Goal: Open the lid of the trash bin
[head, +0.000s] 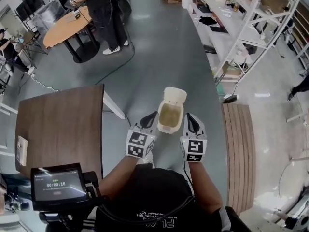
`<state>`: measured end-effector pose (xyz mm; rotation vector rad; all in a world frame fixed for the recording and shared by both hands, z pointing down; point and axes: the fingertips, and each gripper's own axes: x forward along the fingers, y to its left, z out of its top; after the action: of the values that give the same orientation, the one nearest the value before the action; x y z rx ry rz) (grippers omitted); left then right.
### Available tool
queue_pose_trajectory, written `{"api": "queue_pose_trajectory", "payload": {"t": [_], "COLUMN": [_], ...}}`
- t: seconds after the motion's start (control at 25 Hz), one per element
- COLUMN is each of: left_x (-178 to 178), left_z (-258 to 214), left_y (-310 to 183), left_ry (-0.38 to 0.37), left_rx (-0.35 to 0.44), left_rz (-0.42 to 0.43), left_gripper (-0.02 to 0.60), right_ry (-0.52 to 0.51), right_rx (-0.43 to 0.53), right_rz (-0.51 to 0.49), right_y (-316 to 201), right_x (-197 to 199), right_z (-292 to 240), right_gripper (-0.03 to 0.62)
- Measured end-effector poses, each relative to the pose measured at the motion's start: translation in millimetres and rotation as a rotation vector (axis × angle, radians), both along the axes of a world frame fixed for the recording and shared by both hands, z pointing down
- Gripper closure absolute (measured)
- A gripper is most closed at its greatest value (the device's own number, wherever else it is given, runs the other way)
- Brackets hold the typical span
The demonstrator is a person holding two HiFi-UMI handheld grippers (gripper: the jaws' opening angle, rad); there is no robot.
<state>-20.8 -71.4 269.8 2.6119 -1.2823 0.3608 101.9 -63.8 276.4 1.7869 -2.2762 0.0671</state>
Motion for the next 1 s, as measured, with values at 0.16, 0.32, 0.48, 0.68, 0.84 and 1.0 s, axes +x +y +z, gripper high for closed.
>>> {"api": "queue_pose_trajectory", "payload": {"t": [0.16,0.32,0.48,0.68,0.84,1.0], "left_x": [5,22,14,-6,-10,-23], "left_z": [9,15,21,25,24,19], "left_y": [36,72,99,132,159,168], "left_ry": [-0.011,-0.012,-0.021,-0.118,-0.152,-0.135], "left_rx": [-0.016,-0.018,-0.029,0.004,-0.004,-0.016], "left_rz": [-0.04,-0.032,-0.063,-0.117,-0.104,-0.105], "left_gripper": [0.581,0.581,0.581,0.581,0.581,0.581], "right_ry": [-0.026,-0.042,-0.065,-0.108,-0.12,-0.121], "right_rx": [-0.012,-0.039,-0.057,-0.043,-0.018,-0.029], "right_rz": [-0.02,-0.069,-0.103,-0.148,-0.155,-0.156], "right_y": [31,70,106,140,155,162], "right_x": [1,-8,-15,-28,-33,-40], "right_z": [4,16,25,20,7,4], "right_gripper": [0.594,0.593,0.592,0.594,0.594,0.594]}}
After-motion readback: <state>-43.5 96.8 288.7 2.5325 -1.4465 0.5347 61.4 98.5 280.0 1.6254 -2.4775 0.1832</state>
